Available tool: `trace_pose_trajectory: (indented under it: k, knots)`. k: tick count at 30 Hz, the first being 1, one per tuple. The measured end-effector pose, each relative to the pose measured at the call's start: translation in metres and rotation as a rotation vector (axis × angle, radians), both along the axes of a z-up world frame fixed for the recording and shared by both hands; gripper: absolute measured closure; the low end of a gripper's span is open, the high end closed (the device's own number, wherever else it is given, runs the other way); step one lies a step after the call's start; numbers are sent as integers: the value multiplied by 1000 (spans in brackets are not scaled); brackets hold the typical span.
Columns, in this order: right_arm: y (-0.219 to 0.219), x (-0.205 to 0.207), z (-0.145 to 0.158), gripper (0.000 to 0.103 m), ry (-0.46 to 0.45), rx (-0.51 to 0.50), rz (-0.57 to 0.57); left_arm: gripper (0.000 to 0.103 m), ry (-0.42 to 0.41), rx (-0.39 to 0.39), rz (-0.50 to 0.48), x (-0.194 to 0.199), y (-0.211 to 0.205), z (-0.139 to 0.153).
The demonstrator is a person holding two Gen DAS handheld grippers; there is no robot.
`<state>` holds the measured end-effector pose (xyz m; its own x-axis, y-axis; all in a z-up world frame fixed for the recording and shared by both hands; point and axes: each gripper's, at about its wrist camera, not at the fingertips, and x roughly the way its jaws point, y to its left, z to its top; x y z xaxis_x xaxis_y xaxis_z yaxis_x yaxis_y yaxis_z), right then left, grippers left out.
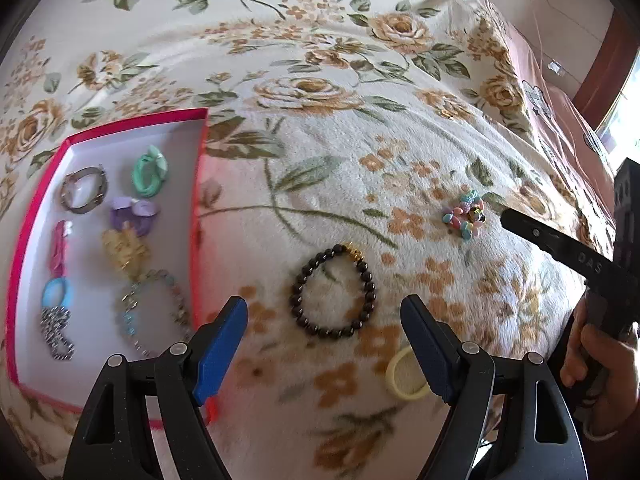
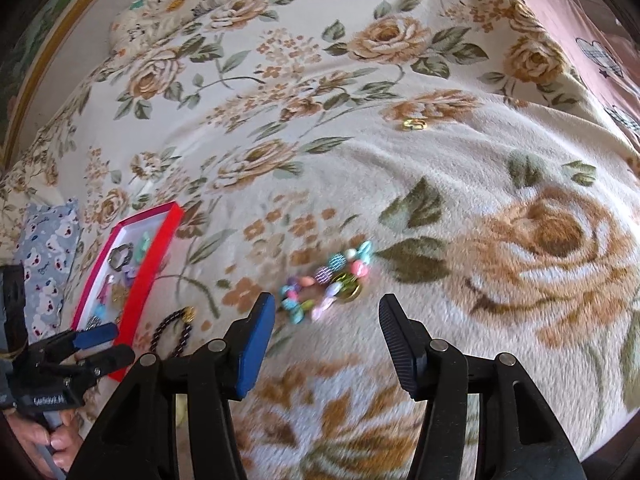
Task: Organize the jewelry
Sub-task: 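Grasp the black beaded bracelet with the left tool while the right tool grasps the colorful bead cluster, then carry the black bracelet and bead cluster into the box and open both tools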
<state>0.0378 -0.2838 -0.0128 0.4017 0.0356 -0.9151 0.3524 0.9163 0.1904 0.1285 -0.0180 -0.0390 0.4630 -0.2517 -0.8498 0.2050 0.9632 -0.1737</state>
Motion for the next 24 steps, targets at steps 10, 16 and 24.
trace_pose_trajectory:
  k: [10, 16, 24]
  knots:
    - [-5, 18, -25, 53, 52, 10, -5, 25, 54, 23, -15, 28, -16, -33]
    - [-16, 30, -40, 69, 69, -11, -43, 41, 52, 48, -35, 35, -22, -47]
    - [-3, 36, -36, 98, 30, -30, 10, 96, 32, -15, -52, 37, -11, -43]
